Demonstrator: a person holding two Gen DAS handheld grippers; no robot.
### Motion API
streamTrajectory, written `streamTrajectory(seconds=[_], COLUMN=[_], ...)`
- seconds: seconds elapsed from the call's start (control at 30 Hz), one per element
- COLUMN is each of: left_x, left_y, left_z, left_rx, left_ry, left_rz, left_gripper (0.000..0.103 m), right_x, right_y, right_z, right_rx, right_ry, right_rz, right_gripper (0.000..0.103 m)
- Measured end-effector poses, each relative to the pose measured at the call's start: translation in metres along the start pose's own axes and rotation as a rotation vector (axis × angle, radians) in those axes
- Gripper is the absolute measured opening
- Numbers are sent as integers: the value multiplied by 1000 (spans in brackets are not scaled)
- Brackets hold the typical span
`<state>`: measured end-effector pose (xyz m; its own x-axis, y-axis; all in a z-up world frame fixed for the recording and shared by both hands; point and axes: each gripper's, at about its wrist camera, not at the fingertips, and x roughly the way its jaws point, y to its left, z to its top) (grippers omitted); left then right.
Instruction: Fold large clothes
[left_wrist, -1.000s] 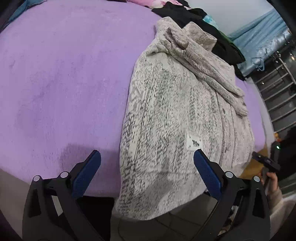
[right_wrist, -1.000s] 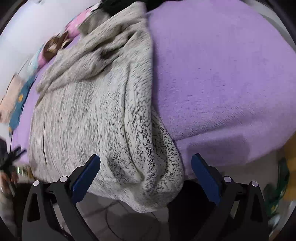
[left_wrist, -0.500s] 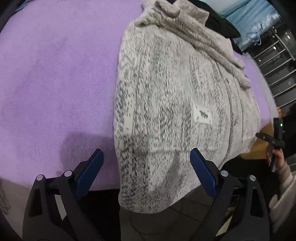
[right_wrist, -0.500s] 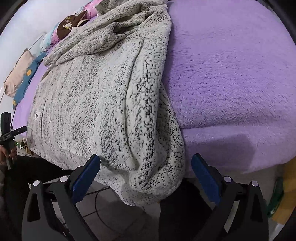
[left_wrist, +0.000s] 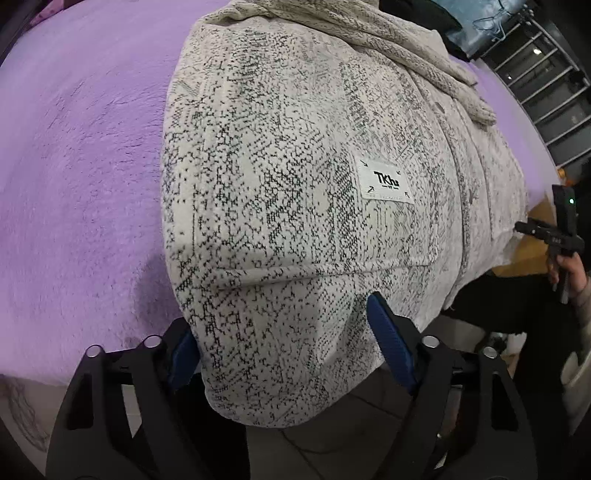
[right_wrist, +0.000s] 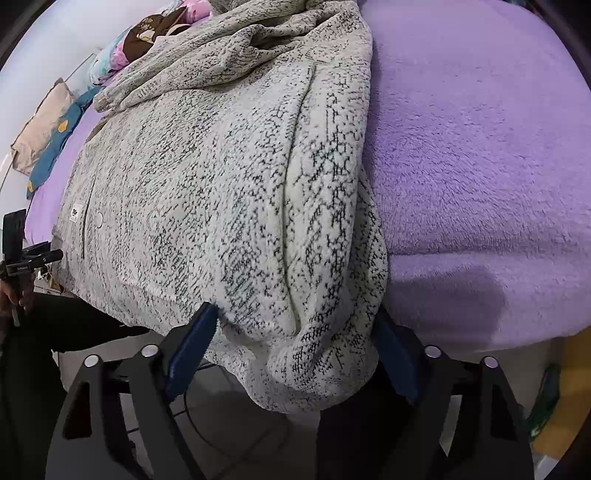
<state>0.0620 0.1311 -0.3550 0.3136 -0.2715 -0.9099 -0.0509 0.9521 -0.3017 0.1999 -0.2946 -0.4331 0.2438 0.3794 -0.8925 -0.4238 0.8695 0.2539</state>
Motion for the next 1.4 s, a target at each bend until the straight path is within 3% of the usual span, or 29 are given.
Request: streamTrajectory(seconds=[0.2, 0.3, 0.37, 0.47, 0.6, 0.73, 1.03, 1.4], left_x=[-3, -6, -9, -15, -27, -41, -77, -110], left_y=[9, 15, 20, 25, 18, 14, -14, -22], left_z=[3, 2, 2, 1, 2, 5, 23, 57], left_rx=[-65, -86, -125, -172, -151, -179, -225, -237], left_ry=[-3, 4, 8, 8, -16, -64, -136, -115], left_rz=[-36, -11, -38, -67, -80, -154, -275, -307], left_gripper=[59, 40, 27, 21, 19, 16, 13, 13], right_x=[0, -4, -7, -15, -30, -49, -95, -126], right_y=[0, -2, -3, -6, -5, 2, 10, 31], right_z=[-2, -2, -4, -6, -7, -5, 8, 45], right_rx=[8, 8, 2, 16, 34, 15, 83, 35], right_ry=[8, 2, -3, -17, -69, -148, -269, -309], right_rz=[8, 11, 11, 39, 83, 107, 270, 261], right_gripper=[47, 38, 33, 28, 24, 22, 21, 20])
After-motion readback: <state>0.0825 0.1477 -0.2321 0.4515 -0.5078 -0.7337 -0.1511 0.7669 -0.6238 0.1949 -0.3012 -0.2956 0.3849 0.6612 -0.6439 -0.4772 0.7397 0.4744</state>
